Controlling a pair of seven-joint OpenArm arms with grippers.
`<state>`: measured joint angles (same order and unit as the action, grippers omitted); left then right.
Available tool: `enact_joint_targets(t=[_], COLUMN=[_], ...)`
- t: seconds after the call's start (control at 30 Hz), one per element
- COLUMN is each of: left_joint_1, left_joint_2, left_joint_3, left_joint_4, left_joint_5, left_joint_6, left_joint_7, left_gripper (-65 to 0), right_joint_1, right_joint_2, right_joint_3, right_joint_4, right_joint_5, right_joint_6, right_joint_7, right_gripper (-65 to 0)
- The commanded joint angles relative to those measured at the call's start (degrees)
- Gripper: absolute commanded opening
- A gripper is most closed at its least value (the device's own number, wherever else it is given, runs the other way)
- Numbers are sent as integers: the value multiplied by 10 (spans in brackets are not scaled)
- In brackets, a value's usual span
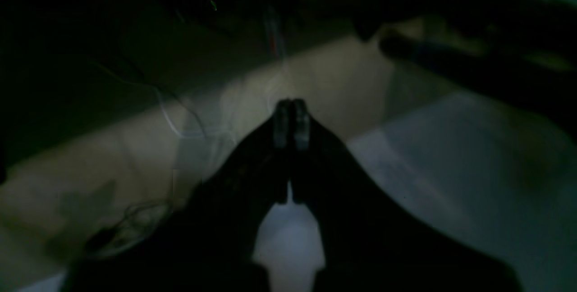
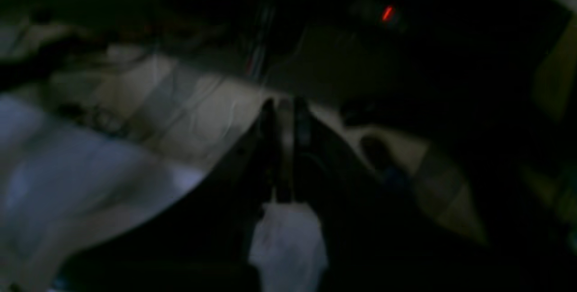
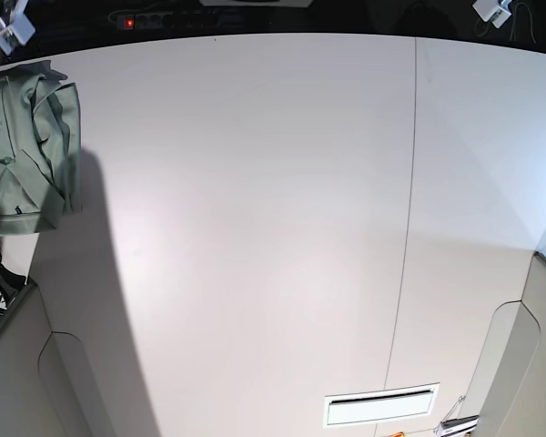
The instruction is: Fold the T-shirt properly
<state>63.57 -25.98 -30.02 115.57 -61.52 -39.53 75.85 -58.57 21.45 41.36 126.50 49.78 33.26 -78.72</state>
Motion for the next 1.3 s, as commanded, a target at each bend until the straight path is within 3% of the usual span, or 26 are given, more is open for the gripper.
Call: enact_joint_targets(t=[0.0, 0.1, 0.23, 0.4, 0.53, 0.67, 0.73, 0.83, 1.0, 1.07, 1.2, 1.27], left_joint_1=[13, 12, -5, -76, -162, -251, -298, -366, -447, -464, -476, -477], left_joint_2=[-19, -64, -86, -62, -7, 60, 92, 132, 165, 166, 166, 166], left_joint_3=[17, 104, 233, 370, 430, 447, 446, 446, 446, 446, 446, 446], left_joint_4=[-10, -69, -152, -280, -398, -523, -588, -679, -785, -802, -804, -804], left_joint_5=[-3, 21, 166, 333, 446, 529, 555, 581, 596, 562, 483, 482], left_joint_6=[-5, -5, -5, -5, -5, -5, -5, -2, 77, 125, 241, 282], left_joint_7=[2, -31, -170, -336, -411, -511, -555, -572, -572, -572, -572, -572], left_gripper=[-650, -650, -650, -650, -650, -650, -650, -650, -650, -650, -650, -650], right_joint_1=[-20, -44, -45, 44, 172, 301, 357, 416, 458, 463, 463, 463], right_joint_2=[8, 35, 103, 181, 188, 167, 140, 90, 21, -3, -50, -69], right_joint_3=[0, -35, -152, -360, -521, -654, -697, -728, -729, -718, -670, -645], right_joint_4=[-1, -37, -139, -309, -464, -605, -664, -739, -803, -808, -809, -809], right_joint_5=[6, 6, -10, -113, -196, -248, -254, -254, -254, -253, -254, -254], right_joint_6=[3, 11, 17, 17, 17, 15, 9, 9, -9, -50, -172, -202], right_joint_7=[0, 0, 8, 101, 180, 262, 273, 274, 325, 347, 373, 387], right_gripper=[-650, -650, -650, -650, -650, -650, -650, -650, -650, -650, -650, -650])
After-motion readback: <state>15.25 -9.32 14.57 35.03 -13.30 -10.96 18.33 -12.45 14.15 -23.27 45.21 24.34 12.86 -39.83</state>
